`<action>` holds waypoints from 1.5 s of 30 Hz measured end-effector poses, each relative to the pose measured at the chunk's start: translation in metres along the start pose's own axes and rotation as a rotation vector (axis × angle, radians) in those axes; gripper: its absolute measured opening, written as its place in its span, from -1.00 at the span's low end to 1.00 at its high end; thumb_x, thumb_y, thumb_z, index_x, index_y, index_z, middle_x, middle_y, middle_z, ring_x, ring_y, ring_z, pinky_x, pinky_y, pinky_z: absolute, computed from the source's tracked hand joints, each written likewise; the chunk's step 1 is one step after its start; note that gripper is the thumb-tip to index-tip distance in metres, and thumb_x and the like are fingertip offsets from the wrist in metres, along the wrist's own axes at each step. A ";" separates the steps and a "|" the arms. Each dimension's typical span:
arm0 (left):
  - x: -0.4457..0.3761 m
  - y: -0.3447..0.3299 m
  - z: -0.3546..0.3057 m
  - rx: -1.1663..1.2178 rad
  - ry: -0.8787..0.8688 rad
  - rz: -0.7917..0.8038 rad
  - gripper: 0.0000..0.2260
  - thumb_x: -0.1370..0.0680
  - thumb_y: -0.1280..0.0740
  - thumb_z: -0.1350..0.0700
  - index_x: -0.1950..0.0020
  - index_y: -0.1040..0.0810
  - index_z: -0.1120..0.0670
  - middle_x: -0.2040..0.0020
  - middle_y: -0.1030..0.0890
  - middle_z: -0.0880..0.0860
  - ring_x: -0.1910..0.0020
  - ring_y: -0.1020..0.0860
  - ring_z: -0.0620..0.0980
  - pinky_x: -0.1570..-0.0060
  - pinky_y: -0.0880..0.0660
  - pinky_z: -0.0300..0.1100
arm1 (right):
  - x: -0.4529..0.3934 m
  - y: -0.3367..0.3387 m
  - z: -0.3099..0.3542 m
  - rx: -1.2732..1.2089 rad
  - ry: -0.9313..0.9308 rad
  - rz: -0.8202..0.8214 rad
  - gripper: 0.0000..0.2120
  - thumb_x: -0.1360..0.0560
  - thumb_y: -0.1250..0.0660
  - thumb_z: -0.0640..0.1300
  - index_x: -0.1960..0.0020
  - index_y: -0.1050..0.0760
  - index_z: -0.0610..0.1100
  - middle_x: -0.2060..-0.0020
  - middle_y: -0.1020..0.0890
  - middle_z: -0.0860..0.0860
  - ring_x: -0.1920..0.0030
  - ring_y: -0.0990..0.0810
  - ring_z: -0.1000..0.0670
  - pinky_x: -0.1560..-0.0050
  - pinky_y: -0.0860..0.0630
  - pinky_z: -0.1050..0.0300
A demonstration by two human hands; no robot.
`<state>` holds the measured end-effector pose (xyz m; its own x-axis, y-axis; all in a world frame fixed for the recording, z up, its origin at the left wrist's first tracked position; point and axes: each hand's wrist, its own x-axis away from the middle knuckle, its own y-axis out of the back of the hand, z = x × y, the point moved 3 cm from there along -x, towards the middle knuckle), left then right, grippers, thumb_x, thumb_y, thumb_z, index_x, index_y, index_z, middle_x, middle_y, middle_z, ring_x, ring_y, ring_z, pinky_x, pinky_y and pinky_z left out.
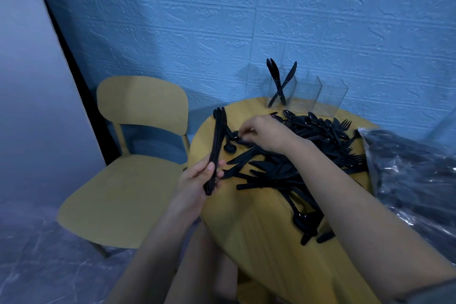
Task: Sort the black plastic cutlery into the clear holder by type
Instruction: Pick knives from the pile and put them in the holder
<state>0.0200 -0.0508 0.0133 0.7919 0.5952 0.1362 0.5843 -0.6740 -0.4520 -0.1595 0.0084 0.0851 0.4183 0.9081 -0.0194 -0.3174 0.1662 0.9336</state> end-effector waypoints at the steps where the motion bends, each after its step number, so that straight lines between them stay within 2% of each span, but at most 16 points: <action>1: -0.001 0.003 -0.001 0.008 -0.002 -0.011 -0.77 -0.60 -0.18 0.29 -0.21 -0.51 0.14 0.14 -0.68 -0.01 0.30 -0.57 -0.15 0.28 -0.53 -0.29 | -0.001 -0.007 -0.003 0.143 0.029 0.115 -0.81 -0.54 -0.31 -0.16 -0.14 -0.58 -0.10 -0.08 -0.59 -0.05 -0.07 -0.56 -0.06 -0.11 -0.51 0.00; 2: -0.002 0.005 -0.002 0.015 -0.004 -0.016 -0.77 -0.60 -0.18 0.29 -0.22 -0.50 0.14 0.13 -0.68 -0.01 0.29 -0.57 -0.15 0.27 -0.54 -0.29 | -0.001 -0.013 -0.004 0.235 0.051 0.204 -0.79 -0.53 -0.31 -0.16 -0.15 -0.58 -0.10 -0.09 -0.58 -0.03 -0.09 -0.54 -0.05 -0.12 -0.49 0.01; 4: -0.003 0.007 -0.002 0.022 -0.006 -0.020 -0.77 -0.60 -0.17 0.30 -0.22 -0.50 0.14 0.11 -0.67 0.01 0.27 -0.58 -0.15 0.25 -0.54 -0.28 | -0.002 -0.022 0.000 0.331 0.107 0.274 -0.75 -0.55 -0.30 -0.10 -0.20 -0.55 -0.10 -0.11 -0.55 -0.02 -0.11 -0.52 -0.04 -0.11 -0.48 0.02; 8: -0.004 0.008 0.000 0.029 0.001 -0.025 -0.77 -0.60 -0.17 0.30 -0.19 -0.52 0.12 0.10 -0.67 0.02 0.24 -0.57 -0.13 0.21 -0.51 -0.25 | -0.005 -0.031 0.010 0.397 0.203 0.301 -0.67 -0.54 -0.29 0.05 -0.19 -0.52 -0.14 -0.09 -0.53 -0.03 -0.10 -0.50 -0.03 -0.04 -0.48 0.05; 13: -0.006 0.008 0.002 0.028 0.004 -0.038 -0.76 -0.60 -0.18 0.31 -0.20 -0.52 0.14 0.11 -0.67 0.03 0.24 -0.57 -0.12 0.17 -0.49 -0.22 | -0.008 -0.031 0.015 0.369 0.229 0.330 -0.70 -0.54 -0.29 0.03 -0.19 -0.51 -0.12 -0.09 -0.53 -0.03 -0.09 -0.50 -0.03 -0.06 -0.47 0.04; 16: -0.006 0.010 0.002 0.031 -0.005 -0.043 -0.76 -0.59 -0.18 0.31 -0.19 -0.53 0.13 0.11 -0.67 0.04 0.23 -0.56 -0.09 0.18 -0.47 -0.21 | -0.002 -0.026 0.017 0.297 0.242 0.318 -0.66 -0.52 -0.33 0.03 -0.22 -0.50 -0.11 -0.11 -0.52 -0.02 -0.09 -0.48 -0.02 -0.09 -0.47 0.03; 22: -0.006 0.009 0.004 0.024 -0.018 -0.035 -0.77 -0.59 -0.19 0.29 -0.17 -0.54 0.10 0.11 -0.68 0.02 0.25 -0.58 -0.13 0.22 -0.53 -0.28 | 0.008 -0.035 0.021 0.450 0.373 0.303 -0.70 -0.55 -0.29 -0.03 -0.24 -0.48 -0.10 -0.13 -0.50 -0.03 -0.14 -0.47 -0.02 -0.05 -0.45 0.08; 27: -0.007 0.007 0.005 0.031 -0.026 -0.044 -0.76 -0.60 -0.18 0.30 -0.20 -0.52 0.14 0.12 -0.67 0.03 0.26 -0.58 -0.13 0.25 -0.54 -0.30 | 0.015 -0.038 0.018 0.490 0.426 0.183 -0.71 -0.55 -0.22 -0.07 -0.22 -0.46 -0.15 -0.05 -0.49 -0.04 -0.02 -0.50 -0.02 0.16 -0.39 0.14; 29: -0.008 0.007 0.005 0.032 -0.026 -0.051 -0.76 -0.60 -0.18 0.30 -0.22 -0.52 0.15 0.13 -0.68 0.02 0.26 -0.58 -0.13 0.25 -0.53 -0.30 | 0.017 -0.035 0.014 0.397 0.422 0.083 -0.75 -0.54 -0.20 -0.11 -0.16 -0.50 -0.17 0.01 -0.51 -0.03 0.04 -0.52 -0.02 0.19 -0.40 0.15; 32: -0.010 0.007 0.006 0.024 -0.018 -0.059 -0.73 -0.60 -0.18 0.31 -0.28 -0.49 0.20 0.12 -0.67 0.03 0.26 -0.57 -0.13 0.23 -0.53 -0.28 | 0.020 -0.023 0.002 0.146 0.374 -0.157 -0.78 -0.53 -0.25 -0.20 -0.12 -0.57 -0.21 0.06 -0.58 -0.02 0.10 -0.53 0.05 0.08 -0.50 0.16; 37: -0.009 0.003 0.006 0.011 -0.012 -0.038 -0.70 -0.61 -0.17 0.30 -0.33 -0.44 0.26 0.16 -0.66 0.00 0.25 -0.57 -0.14 0.22 -0.51 -0.28 | 0.031 0.010 -0.004 -0.293 0.177 -0.476 -0.81 -0.55 -0.28 -0.19 -0.10 -0.59 -0.23 0.11 -0.53 0.10 0.13 -0.48 0.25 0.01 -0.44 0.37; 39: -0.008 0.001 0.003 0.013 -0.021 -0.037 -0.70 -0.61 -0.16 0.30 -0.33 -0.44 0.25 0.16 -0.66 0.00 0.24 -0.58 -0.14 0.20 -0.51 -0.26 | 0.034 0.022 -0.001 -0.509 0.112 -0.544 -0.82 -0.54 -0.31 -0.18 -0.09 -0.61 -0.18 0.15 -0.55 0.14 0.17 -0.48 0.28 0.07 -0.42 0.36; 42: -0.006 -0.001 0.000 0.009 -0.043 -0.043 -0.71 -0.61 -0.17 0.30 -0.31 -0.46 0.21 0.15 -0.66 0.00 0.20 -0.61 -0.12 0.18 -0.52 -0.26 | 0.038 0.032 0.009 -0.829 0.066 -0.511 -0.91 -0.51 -0.37 -0.21 0.00 -0.58 -0.09 0.28 -0.60 0.11 0.23 -0.53 0.16 0.08 -0.47 0.20; 45: -0.003 -0.005 -0.003 0.014 -0.051 -0.033 -0.72 -0.60 -0.17 0.28 -0.29 -0.49 0.17 0.12 -0.68 0.01 0.13 -0.63 -0.09 0.13 -0.55 -0.21 | 0.035 0.023 0.022 -0.964 -0.002 -0.275 -0.92 -0.48 -0.39 -0.21 0.05 -0.51 -0.11 0.37 -0.61 0.11 0.37 -0.51 0.18 0.22 -0.46 0.30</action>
<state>0.0152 -0.0511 0.0180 0.7621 0.6387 0.1061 0.6069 -0.6476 -0.4608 -0.1334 0.0353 0.1138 0.5819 0.7910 -0.1891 -0.7633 0.6114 0.2087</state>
